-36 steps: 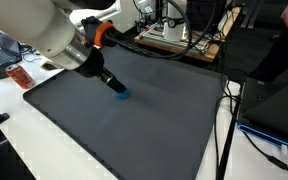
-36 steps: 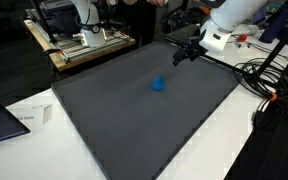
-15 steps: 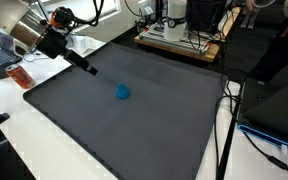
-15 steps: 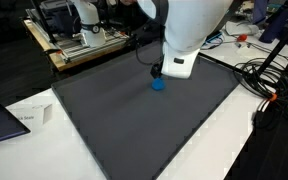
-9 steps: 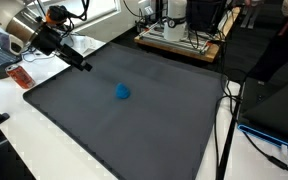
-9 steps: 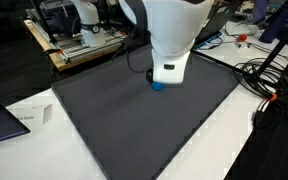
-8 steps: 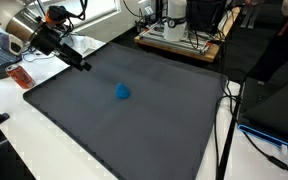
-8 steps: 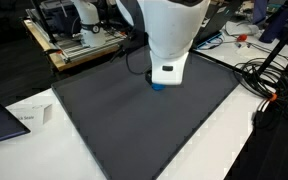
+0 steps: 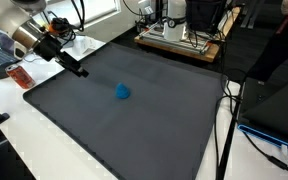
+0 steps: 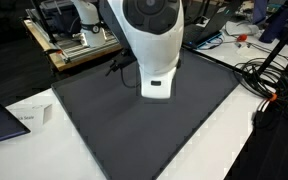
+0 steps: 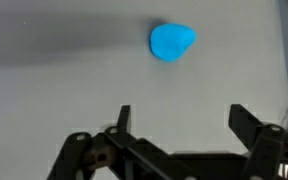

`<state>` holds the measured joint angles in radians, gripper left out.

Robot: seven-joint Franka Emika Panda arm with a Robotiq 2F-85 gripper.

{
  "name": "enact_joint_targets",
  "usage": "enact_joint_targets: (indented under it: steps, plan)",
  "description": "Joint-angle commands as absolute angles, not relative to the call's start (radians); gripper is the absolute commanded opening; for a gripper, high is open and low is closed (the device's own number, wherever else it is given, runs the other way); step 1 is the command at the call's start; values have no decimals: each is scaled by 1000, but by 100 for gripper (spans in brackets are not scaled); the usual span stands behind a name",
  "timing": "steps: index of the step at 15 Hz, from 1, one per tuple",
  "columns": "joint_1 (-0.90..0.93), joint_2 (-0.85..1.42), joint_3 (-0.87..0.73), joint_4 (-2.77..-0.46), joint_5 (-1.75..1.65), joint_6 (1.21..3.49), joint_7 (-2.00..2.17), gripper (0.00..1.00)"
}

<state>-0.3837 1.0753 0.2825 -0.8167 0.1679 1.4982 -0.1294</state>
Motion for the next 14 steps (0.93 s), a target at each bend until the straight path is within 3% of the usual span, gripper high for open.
enact_joint_targets:
  steps: [1, 7, 8, 14]
  plan:
    - [-418, 930, 281, -1056, 173, 1620, -157, 100]
    - [-468, 769, 286, -1303, 185, 1735, -208, 100]
    - [-426, 733, 202, -1338, 254, 1752, -249, 100]
    - [-422, 570, 122, -1603, 378, 1894, -381, 100]
